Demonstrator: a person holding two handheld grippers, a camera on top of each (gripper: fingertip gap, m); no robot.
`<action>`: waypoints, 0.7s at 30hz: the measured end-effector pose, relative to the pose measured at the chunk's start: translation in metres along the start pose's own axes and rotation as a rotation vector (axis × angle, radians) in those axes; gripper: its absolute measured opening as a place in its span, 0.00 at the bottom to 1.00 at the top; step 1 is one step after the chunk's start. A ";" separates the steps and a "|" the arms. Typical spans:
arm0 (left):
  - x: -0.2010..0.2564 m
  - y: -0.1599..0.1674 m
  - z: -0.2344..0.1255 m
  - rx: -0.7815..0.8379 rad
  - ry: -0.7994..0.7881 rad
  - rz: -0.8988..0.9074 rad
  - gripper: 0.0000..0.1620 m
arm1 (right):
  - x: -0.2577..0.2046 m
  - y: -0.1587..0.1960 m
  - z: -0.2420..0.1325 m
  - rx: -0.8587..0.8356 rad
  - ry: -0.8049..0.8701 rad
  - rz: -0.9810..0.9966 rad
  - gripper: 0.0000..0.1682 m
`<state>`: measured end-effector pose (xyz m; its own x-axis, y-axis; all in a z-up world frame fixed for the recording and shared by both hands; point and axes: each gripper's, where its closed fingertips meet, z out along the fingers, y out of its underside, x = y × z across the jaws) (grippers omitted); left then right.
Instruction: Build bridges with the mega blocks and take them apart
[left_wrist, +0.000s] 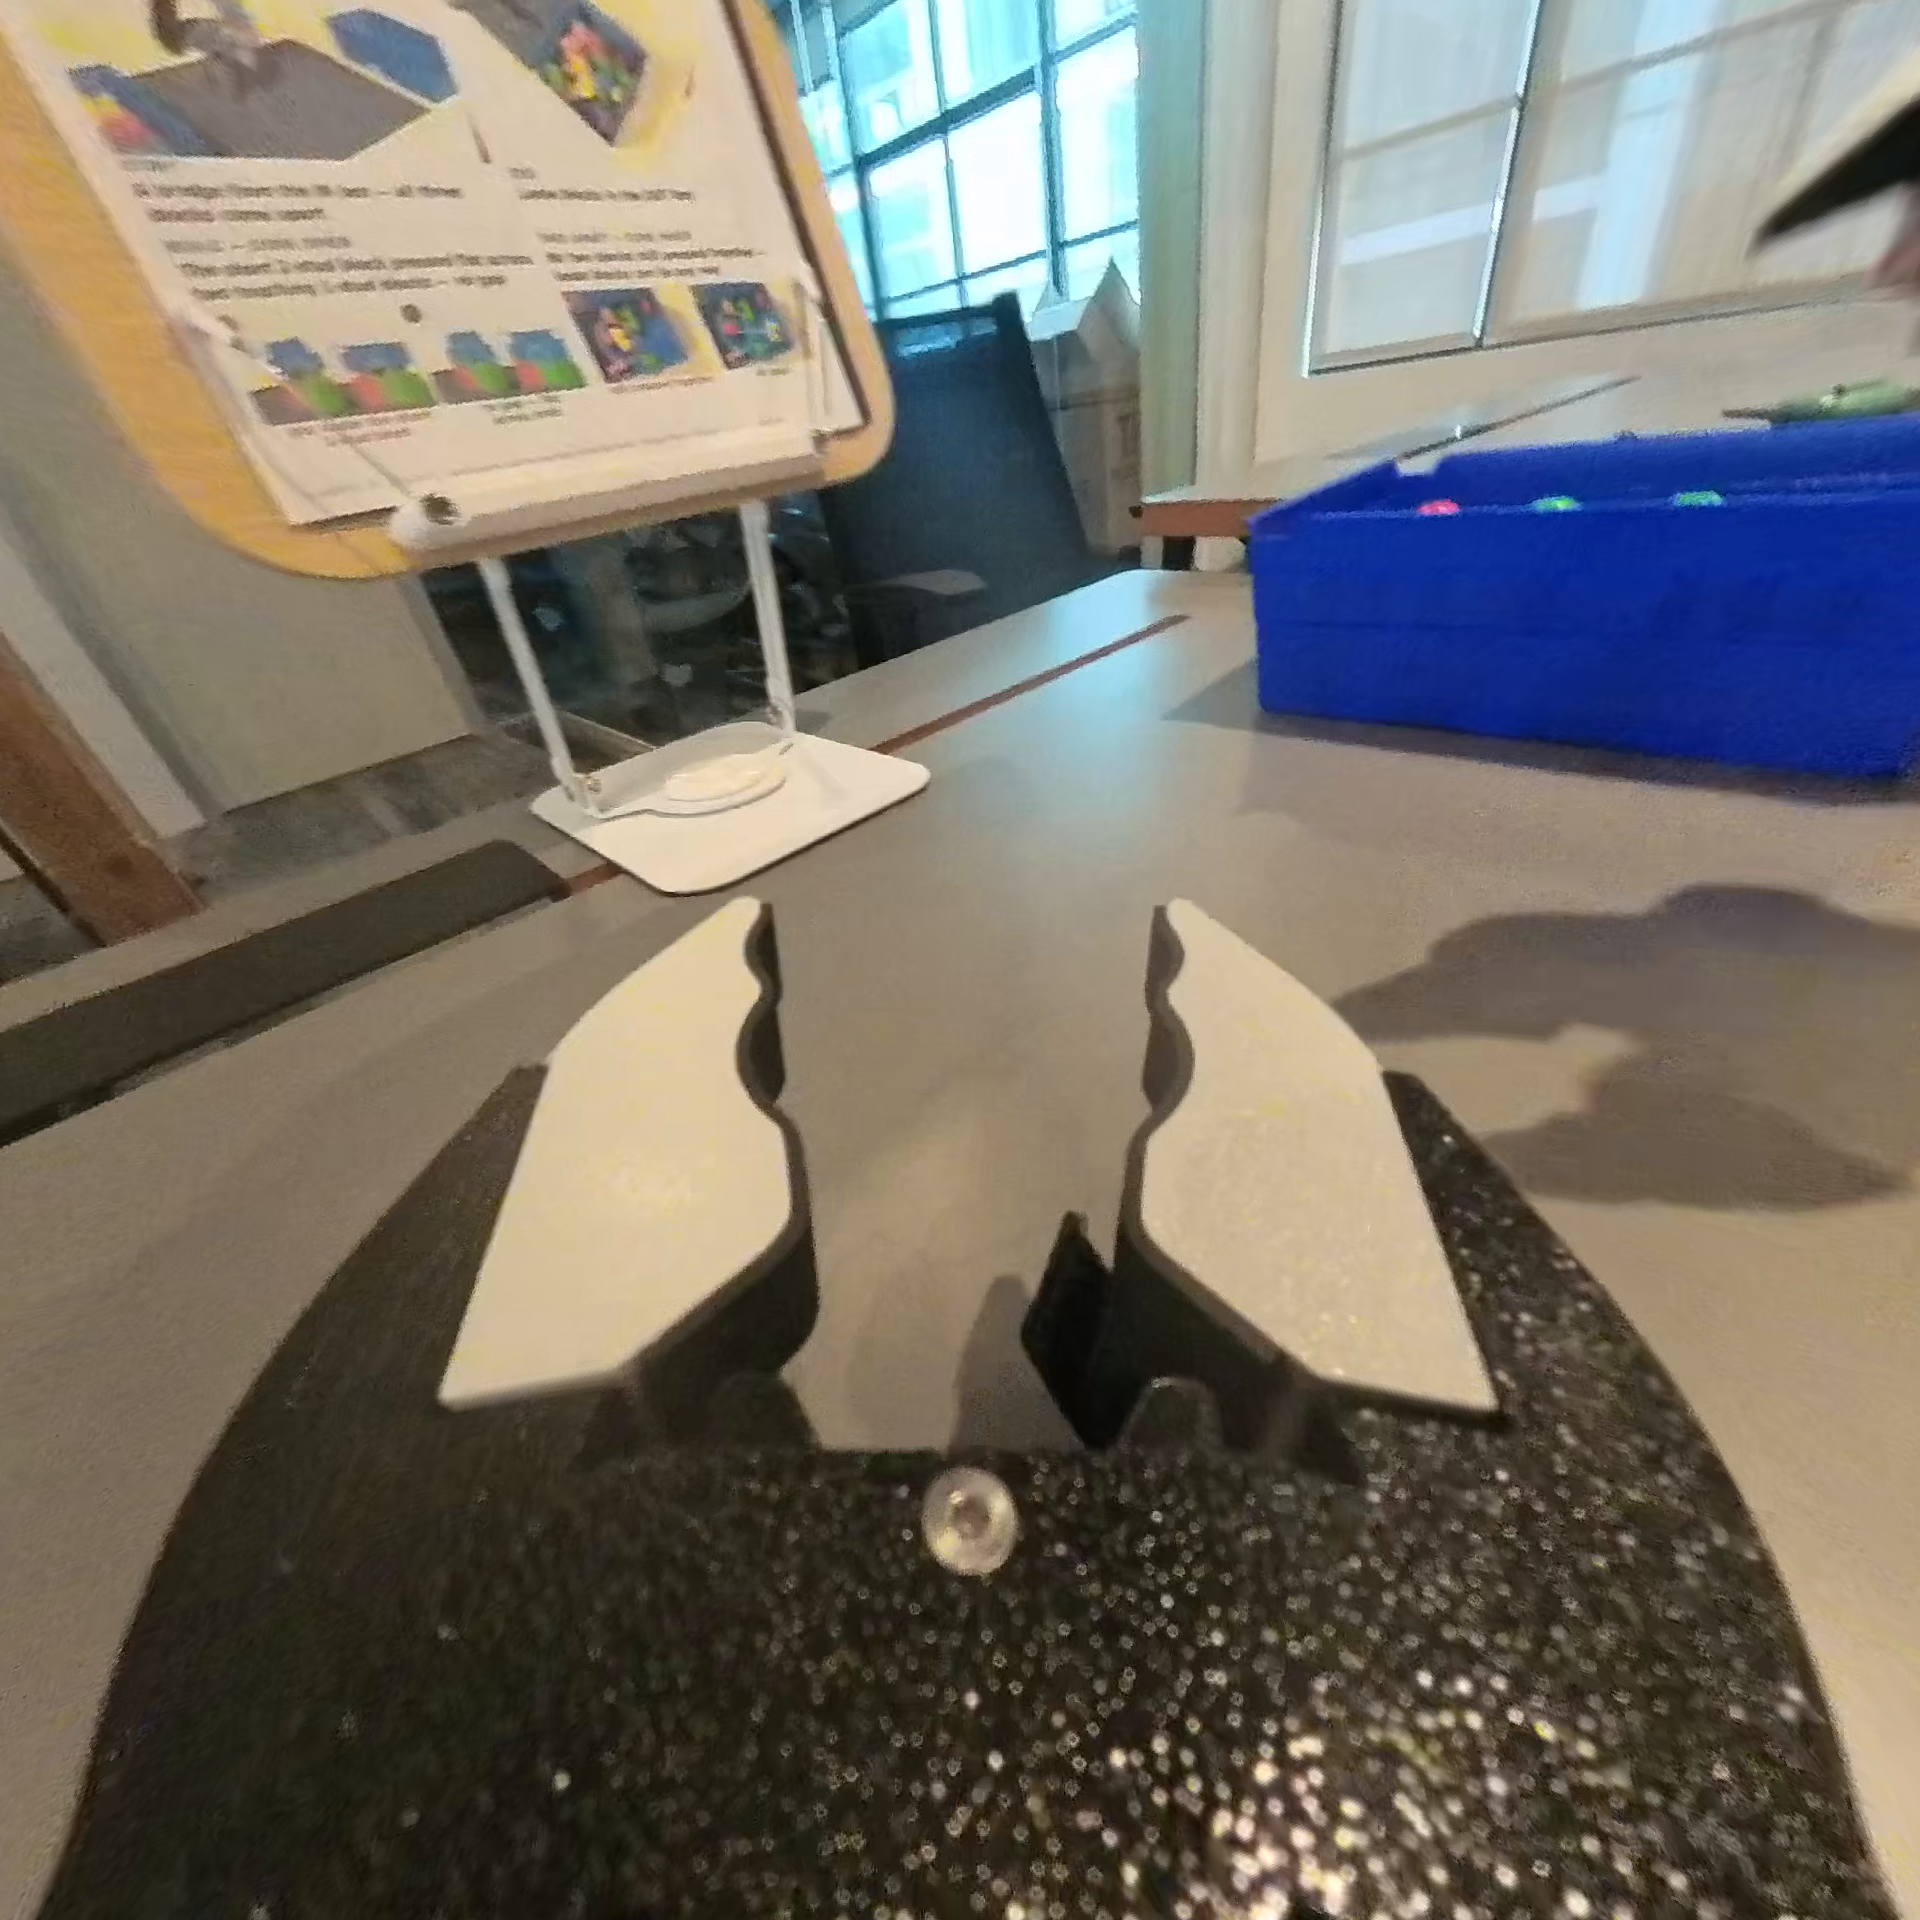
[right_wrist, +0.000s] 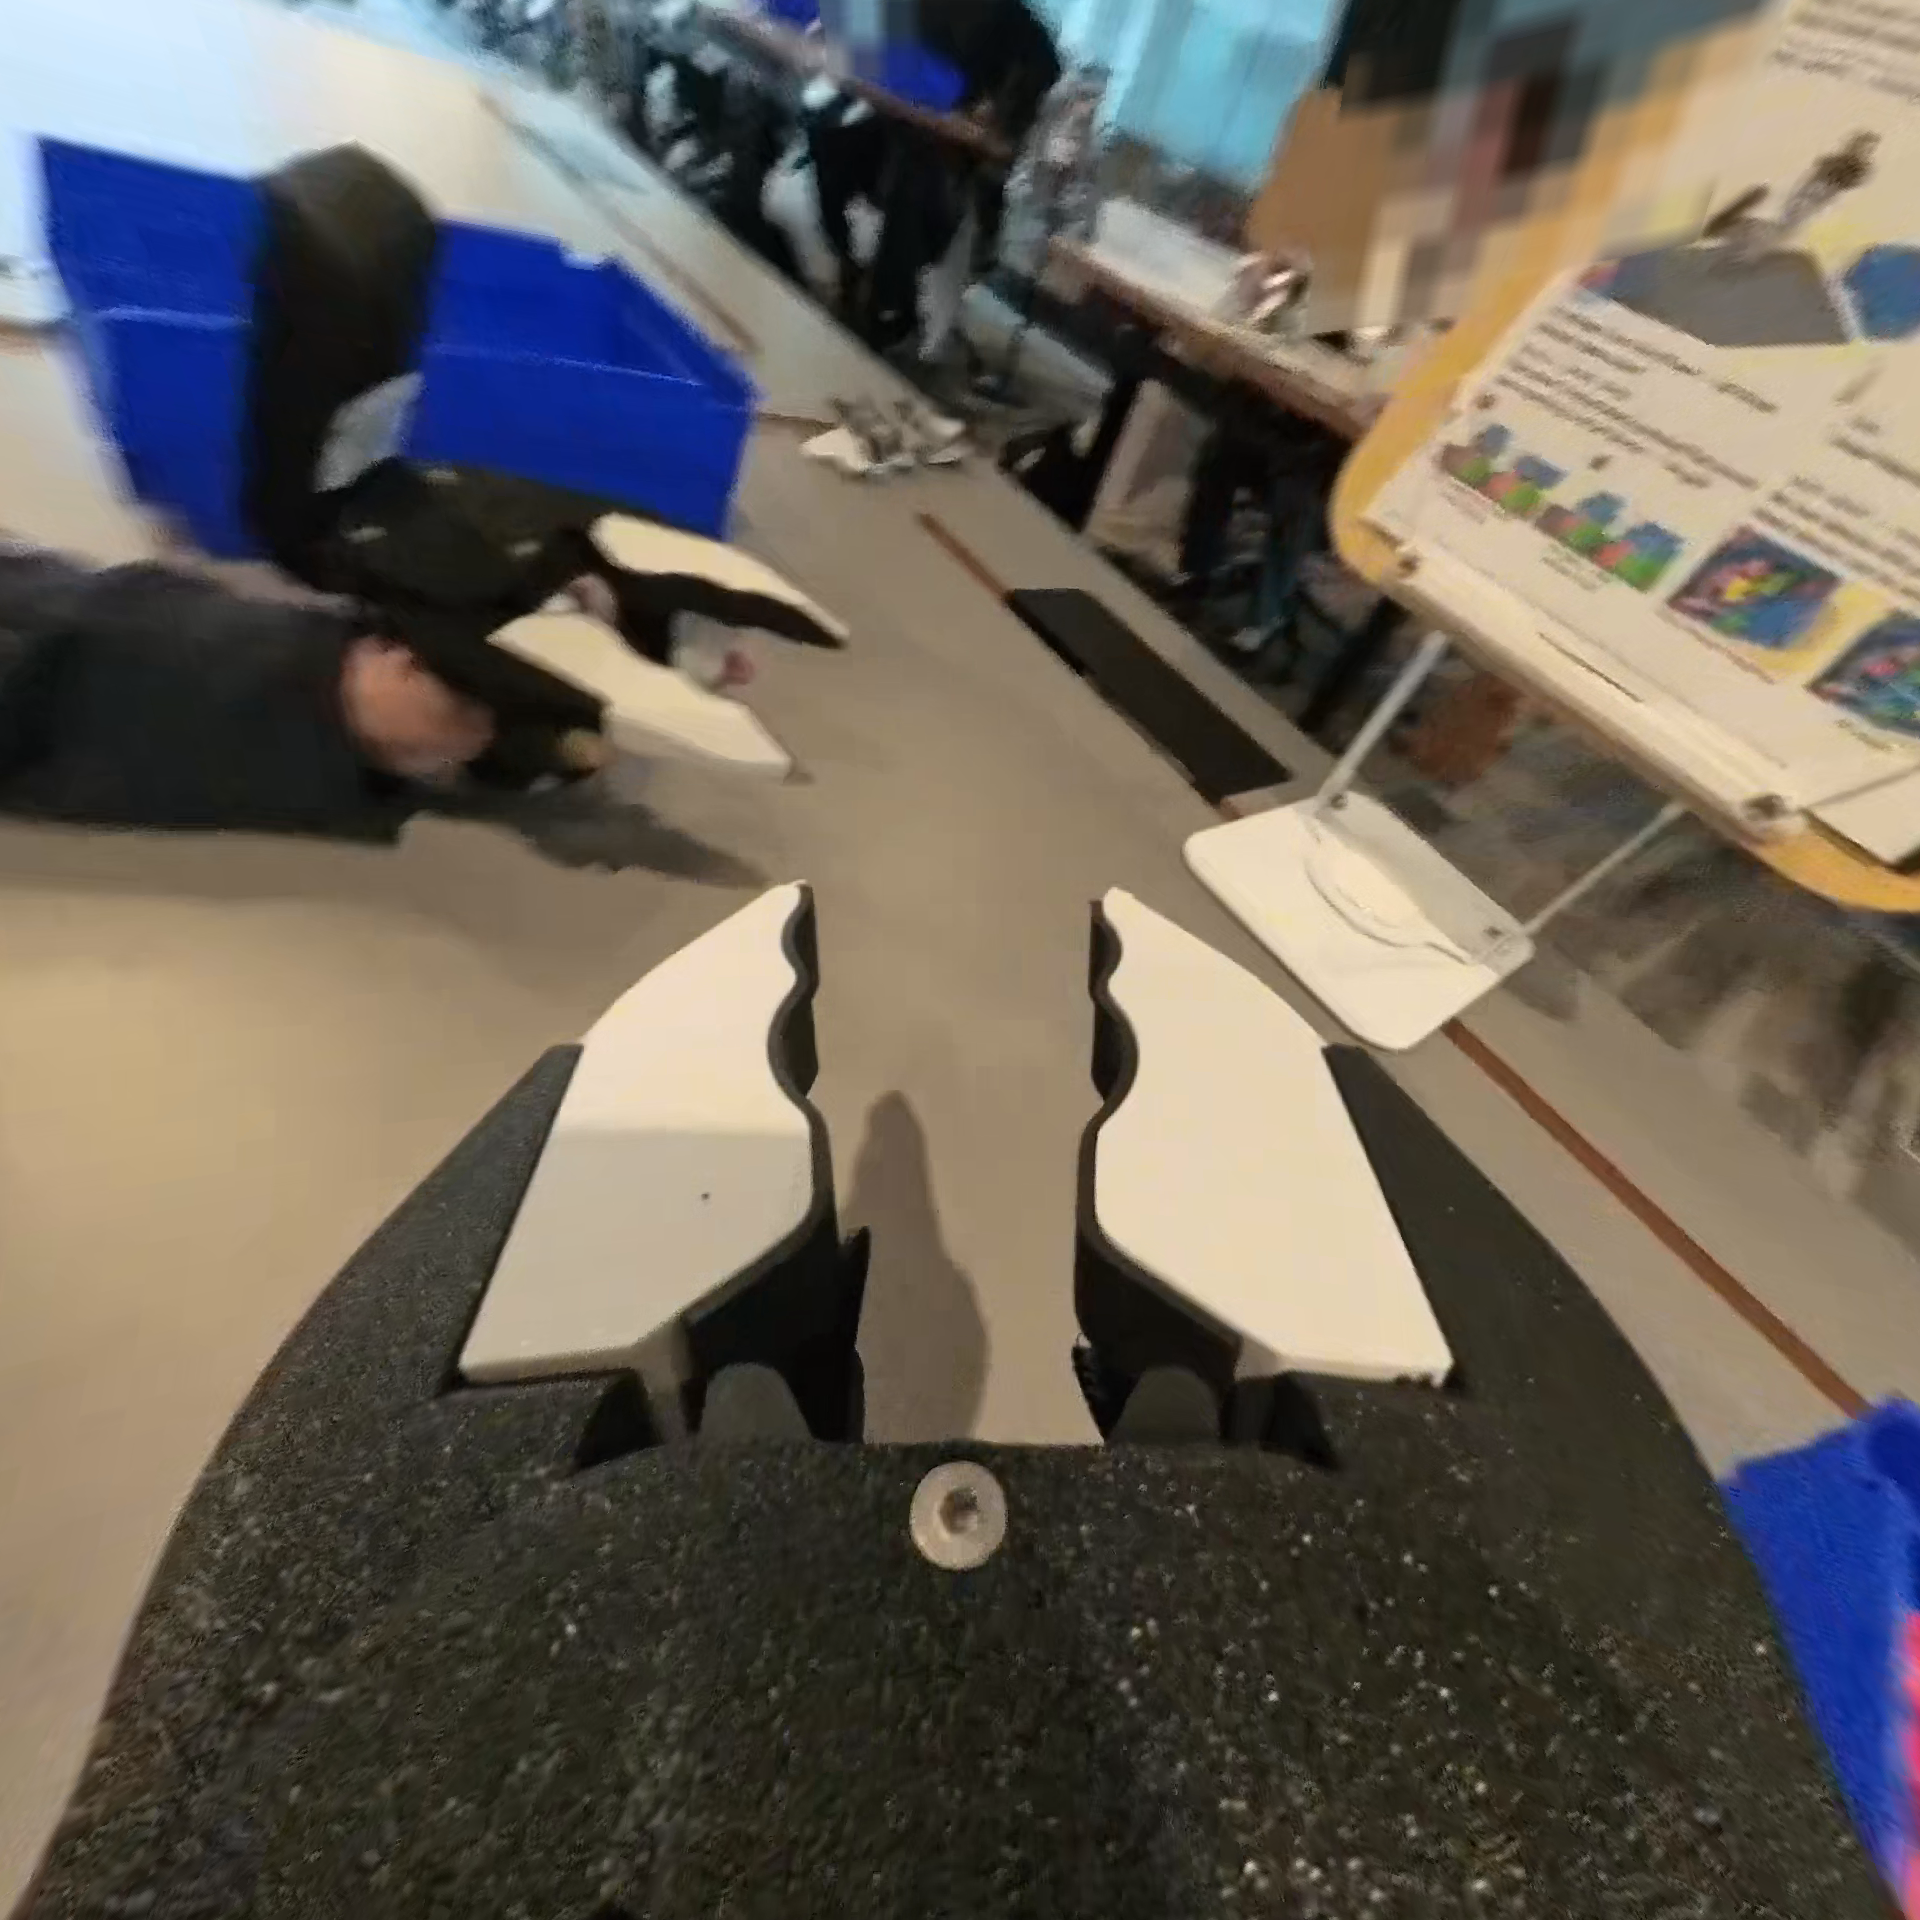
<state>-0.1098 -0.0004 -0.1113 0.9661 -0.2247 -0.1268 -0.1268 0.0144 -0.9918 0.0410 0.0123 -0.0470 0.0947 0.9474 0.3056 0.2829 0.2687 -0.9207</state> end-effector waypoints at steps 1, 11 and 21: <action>-0.005 -0.001 -0.001 0.005 -0.018 -0.009 0.42 | 0.004 0.002 0.018 0.038 0.050 0.033 0.29; -0.057 -0.001 -0.016 0.037 -0.239 0.031 0.49 | 0.058 0.060 0.125 0.140 0.379 0.137 0.35; -0.062 0.001 -0.012 0.082 -0.270 0.023 0.46 | 0.040 0.042 0.117 0.294 0.376 -0.076 0.36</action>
<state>-0.1727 0.0024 -0.1039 0.9895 0.0446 -0.1378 -0.1416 0.0980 -0.9851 -0.0551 0.0817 -0.1021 0.4379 0.8095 0.3911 0.0253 0.4238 -0.9054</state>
